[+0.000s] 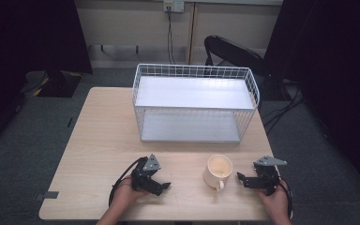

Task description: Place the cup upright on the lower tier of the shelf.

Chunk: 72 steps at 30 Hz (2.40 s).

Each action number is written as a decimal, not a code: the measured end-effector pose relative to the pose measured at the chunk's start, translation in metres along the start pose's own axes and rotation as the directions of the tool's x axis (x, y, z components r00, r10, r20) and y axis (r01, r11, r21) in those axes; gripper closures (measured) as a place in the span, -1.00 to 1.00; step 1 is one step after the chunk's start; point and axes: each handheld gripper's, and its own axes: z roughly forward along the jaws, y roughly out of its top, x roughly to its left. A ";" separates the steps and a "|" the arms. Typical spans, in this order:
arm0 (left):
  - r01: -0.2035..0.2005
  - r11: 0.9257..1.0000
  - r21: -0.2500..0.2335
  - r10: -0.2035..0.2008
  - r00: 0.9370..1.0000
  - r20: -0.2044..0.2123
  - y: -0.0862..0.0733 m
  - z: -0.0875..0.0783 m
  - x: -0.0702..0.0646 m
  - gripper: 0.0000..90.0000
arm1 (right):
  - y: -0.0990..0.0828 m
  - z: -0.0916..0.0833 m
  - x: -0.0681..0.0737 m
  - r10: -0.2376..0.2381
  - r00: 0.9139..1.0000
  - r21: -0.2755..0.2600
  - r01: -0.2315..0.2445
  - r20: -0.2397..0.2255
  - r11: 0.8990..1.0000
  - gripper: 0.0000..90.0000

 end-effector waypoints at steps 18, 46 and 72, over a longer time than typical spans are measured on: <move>0.000 1.000 0.000 0.000 1.000 0.001 0.000 0.000 0.000 -0.83 | 0.032 -0.023 0.006 -0.046 0.997 -0.009 0.046 -0.063 0.999 -0.57; 0.000 1.000 0.000 0.000 1.000 0.001 0.000 0.000 0.000 -0.83 | 0.087 -0.050 0.030 -0.119 0.979 -0.027 0.116 -0.163 0.993 -0.43; 0.000 1.000 0.000 0.000 1.000 0.001 0.000 0.000 0.000 -0.83 | 0.089 -0.029 0.049 -0.118 0.967 0.011 0.123 -0.227 0.992 0.03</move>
